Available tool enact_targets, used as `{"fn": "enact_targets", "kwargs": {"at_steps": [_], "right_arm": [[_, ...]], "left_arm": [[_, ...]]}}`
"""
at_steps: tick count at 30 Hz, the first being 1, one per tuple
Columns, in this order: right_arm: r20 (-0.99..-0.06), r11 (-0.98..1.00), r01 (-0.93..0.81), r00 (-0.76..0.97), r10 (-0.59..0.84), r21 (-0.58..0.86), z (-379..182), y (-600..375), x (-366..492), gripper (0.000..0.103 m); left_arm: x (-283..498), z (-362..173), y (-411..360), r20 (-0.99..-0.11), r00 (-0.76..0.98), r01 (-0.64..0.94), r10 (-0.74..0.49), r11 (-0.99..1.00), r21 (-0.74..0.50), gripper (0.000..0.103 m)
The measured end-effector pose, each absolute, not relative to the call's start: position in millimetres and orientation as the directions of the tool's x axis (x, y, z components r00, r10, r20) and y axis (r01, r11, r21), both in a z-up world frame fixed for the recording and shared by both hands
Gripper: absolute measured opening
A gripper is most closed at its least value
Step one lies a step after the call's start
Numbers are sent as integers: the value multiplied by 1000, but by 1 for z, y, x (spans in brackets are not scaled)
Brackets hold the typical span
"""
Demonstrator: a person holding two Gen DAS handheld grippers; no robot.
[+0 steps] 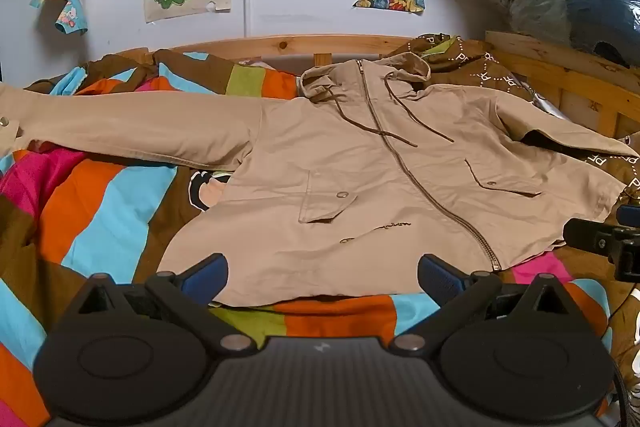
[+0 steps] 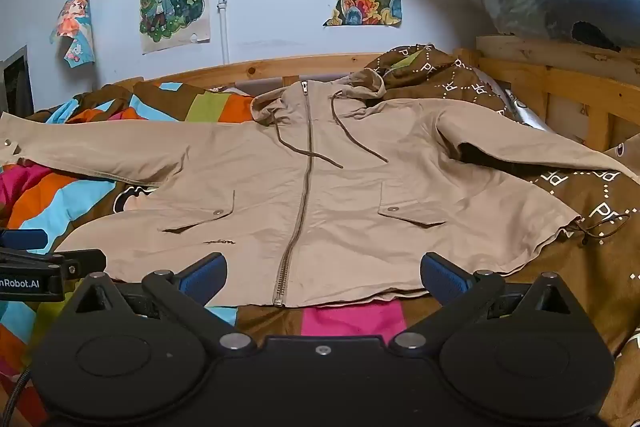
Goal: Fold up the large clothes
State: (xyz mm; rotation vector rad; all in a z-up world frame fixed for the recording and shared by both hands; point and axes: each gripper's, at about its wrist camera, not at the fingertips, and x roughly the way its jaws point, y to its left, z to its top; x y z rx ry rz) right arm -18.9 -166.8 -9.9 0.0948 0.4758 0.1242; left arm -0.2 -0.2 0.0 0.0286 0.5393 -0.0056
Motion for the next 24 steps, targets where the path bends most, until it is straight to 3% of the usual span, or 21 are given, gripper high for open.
{"fn": "enact_targets", "kwargs": {"at_steps": [24], "right_arm": [[-455,988,-97,879,143,122,-10,-163,-18,102]], "left_arm": [[1,-1,0,-520,854,15,-1,1000,22,102]]}}
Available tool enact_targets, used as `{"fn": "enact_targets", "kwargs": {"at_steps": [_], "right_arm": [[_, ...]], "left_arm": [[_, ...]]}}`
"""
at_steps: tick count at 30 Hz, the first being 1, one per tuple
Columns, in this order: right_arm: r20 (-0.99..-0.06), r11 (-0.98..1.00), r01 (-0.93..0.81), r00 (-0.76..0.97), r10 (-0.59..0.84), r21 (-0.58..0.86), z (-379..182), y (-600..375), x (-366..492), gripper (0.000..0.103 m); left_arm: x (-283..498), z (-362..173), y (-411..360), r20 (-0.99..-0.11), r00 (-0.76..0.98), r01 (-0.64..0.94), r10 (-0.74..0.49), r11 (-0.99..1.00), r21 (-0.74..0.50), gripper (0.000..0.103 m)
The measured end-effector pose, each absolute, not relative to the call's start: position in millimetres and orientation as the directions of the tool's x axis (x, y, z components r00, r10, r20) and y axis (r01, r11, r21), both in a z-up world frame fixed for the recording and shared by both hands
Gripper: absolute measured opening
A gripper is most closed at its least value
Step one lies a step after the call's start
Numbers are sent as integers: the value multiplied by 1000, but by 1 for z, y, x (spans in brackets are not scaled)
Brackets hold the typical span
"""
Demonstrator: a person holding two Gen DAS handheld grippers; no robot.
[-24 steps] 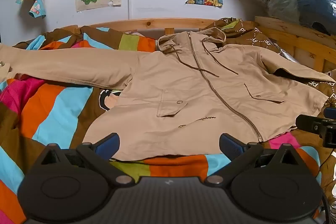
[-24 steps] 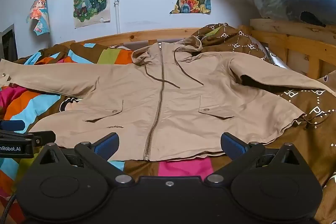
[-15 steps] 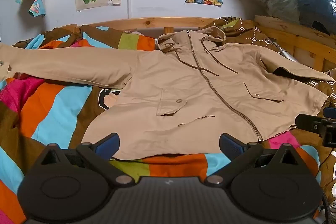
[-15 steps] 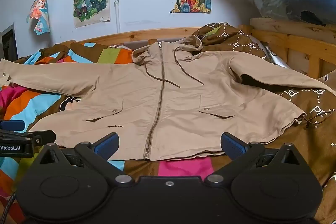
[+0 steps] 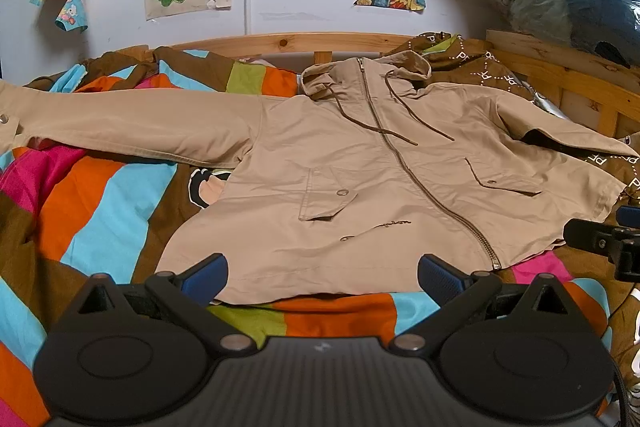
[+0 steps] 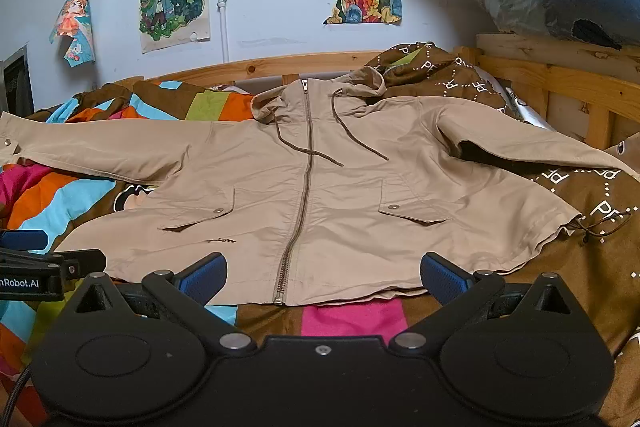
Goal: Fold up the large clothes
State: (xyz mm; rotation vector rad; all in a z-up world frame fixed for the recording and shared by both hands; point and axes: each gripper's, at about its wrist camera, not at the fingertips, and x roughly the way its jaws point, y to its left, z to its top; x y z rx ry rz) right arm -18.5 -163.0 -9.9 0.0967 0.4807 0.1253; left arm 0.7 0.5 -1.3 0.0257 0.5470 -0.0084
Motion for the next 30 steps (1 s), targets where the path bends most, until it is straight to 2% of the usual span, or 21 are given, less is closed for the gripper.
{"fn": "enact_targets", "kwargs": {"at_steps": [30], "right_arm": [[-459,987,-93,877,142,128,-9,-157,-19,102]], "left_arm": [[1,-2,1,-522,853,15,-4,1000,17,102]]}}
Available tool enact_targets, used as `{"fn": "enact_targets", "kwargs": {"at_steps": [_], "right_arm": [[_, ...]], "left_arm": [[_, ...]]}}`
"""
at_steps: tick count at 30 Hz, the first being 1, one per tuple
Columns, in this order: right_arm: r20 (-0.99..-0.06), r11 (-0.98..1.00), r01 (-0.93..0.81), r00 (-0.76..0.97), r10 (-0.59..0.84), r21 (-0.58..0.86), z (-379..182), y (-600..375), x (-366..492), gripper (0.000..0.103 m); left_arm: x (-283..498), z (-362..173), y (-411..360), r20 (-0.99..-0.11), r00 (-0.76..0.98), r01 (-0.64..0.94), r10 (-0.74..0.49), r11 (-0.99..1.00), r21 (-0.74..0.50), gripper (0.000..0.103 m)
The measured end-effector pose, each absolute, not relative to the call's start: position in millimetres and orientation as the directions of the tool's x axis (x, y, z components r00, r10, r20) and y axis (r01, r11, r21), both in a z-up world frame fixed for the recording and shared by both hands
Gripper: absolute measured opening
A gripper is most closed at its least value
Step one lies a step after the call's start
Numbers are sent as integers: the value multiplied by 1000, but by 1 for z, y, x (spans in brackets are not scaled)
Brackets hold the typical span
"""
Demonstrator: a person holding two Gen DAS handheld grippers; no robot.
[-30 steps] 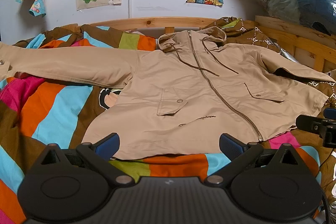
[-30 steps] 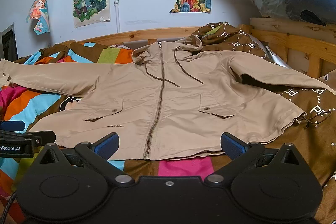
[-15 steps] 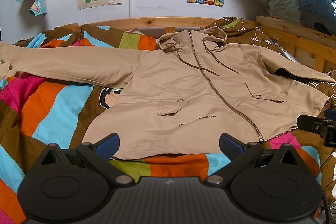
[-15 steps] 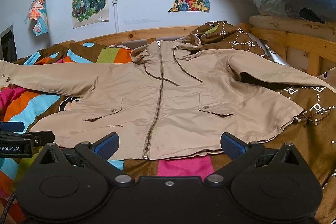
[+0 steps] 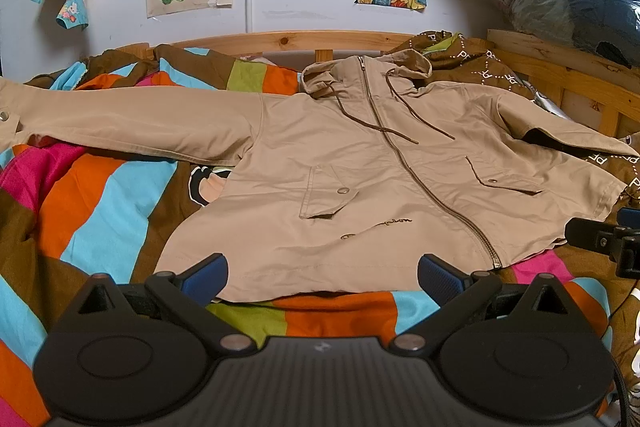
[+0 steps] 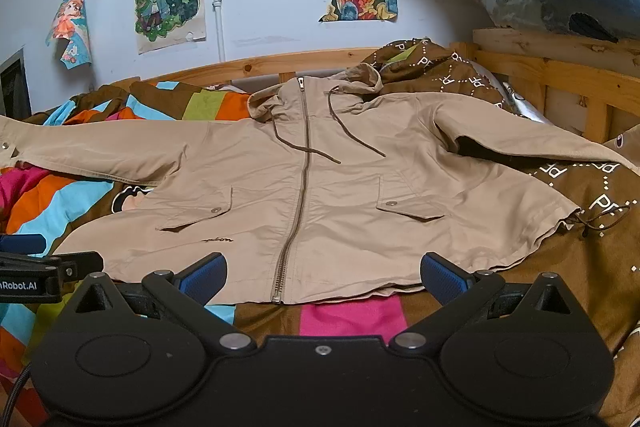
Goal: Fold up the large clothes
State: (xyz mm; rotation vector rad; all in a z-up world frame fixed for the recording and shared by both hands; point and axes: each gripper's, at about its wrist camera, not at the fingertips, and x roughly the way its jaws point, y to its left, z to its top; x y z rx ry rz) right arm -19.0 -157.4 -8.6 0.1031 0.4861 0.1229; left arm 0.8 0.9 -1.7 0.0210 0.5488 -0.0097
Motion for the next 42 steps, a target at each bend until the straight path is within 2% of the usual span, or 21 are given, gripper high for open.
{"fn": "enact_targets", "kwargs": {"at_steps": [26,35,42], "right_arm": [[-463,987,-91,875,143,132,-10,-158,-17,102],[-488,984,-60,862,135,166,-20,-165,-15,102],[-576,964,88,814,76,252,-22,-182,-7,102]], "left_arm": [[0,-11,4,-540,842,9,-3,1000,9,102],[10,-20,9,-626,780,-7,-13,1000,-29,102],[30,-13,13,-668,743,10,-30,999,-34,102]]}}
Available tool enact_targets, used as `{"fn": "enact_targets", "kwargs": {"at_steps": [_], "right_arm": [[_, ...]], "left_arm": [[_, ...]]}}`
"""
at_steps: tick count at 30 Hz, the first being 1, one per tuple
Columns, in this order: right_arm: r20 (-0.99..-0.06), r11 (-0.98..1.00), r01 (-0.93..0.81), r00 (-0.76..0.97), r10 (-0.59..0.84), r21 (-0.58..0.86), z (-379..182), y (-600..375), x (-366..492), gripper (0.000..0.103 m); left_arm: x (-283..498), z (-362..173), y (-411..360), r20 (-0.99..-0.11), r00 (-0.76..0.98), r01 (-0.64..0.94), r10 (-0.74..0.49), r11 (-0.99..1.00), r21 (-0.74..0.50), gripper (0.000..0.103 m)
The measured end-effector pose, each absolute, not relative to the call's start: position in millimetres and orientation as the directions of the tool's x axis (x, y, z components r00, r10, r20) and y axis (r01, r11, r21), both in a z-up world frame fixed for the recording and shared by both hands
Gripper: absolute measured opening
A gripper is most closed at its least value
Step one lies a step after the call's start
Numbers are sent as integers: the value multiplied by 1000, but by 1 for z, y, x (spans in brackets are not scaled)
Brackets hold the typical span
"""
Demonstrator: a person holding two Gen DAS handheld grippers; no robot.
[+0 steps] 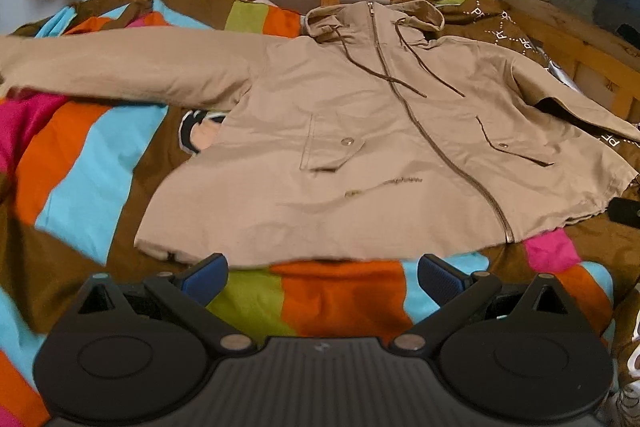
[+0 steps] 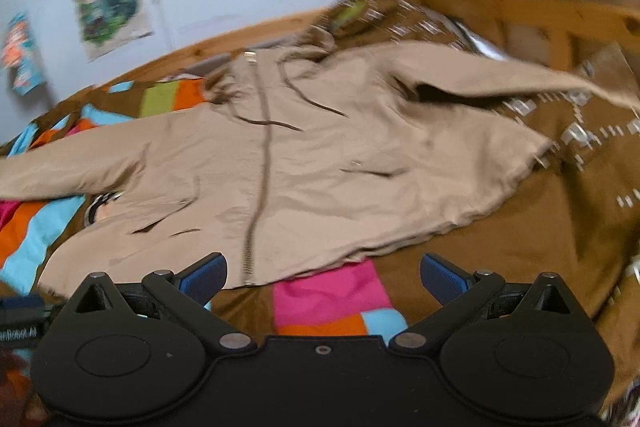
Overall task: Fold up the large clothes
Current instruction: 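Grasp the beige jacket's sleeve cuff with the right gripper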
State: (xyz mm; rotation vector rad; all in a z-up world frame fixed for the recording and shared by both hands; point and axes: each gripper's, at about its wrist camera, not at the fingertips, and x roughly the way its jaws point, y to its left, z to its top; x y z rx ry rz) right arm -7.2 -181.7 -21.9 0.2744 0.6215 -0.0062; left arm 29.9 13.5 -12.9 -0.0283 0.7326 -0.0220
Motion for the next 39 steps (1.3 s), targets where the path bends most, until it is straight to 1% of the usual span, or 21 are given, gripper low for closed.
{"fn": "enact_targets", "kwargs": {"at_steps": [2,5,8,12,16,19,22,25,27,29,33,36,37,39], "right_arm": [[-582,949,149,812,43,279,-20,-192,-7,102],[-559,919,211,829,11,332,-14,-208,-10,102],[-530,880,271,848,-26,390,-5,-226,-14,102],[-482,824,367,866,-134,431,6,-248,-19,102],[-431,793,387,885,-177,470,12,-278,-7,103],[-446,782,419,871,-203,461,15,-305,18,103],[-423,801,394,884,-197,451,16,-331,49,103],[-430,783,405,881,-197,472,16,-356,81,102],[-474,719,471,852,-222,510,13,-371,101,102],[-516,607,551,818,-256,573,5,-388,116,102],[-530,433,618,786,-318,656,-12,-407,126,98],[-513,400,618,785,-346,677,-13,-410,133,97],[-510,394,623,781,-360,676,-13,-411,136,96],[-514,378,640,766,-387,669,-12,-413,144,89]], "left_arm": [[41,-3,8,-670,742,41,-39,999,-13,102],[61,11,-4,-695,716,126,-71,992,29,102],[83,21,-19,-723,681,205,-117,978,35,102],[120,25,-44,-758,636,273,-145,961,45,102],[151,20,-59,-733,646,281,-213,959,-31,102],[172,8,-65,-712,649,312,-267,947,-70,102],[186,-9,-68,-727,637,325,-258,944,-51,102],[193,-23,-62,-752,608,324,-255,944,-59,102],[195,-28,-54,-765,595,317,-247,947,-60,102],[196,-28,-48,-774,588,313,-234,948,-48,102],[190,-22,-30,-782,593,297,-192,955,-9,102],[187,-15,-16,-782,601,294,-163,956,26,102],[187,-13,-14,-782,605,293,-152,955,41,102],[186,-9,-8,-775,619,286,-131,956,67,102]]}}
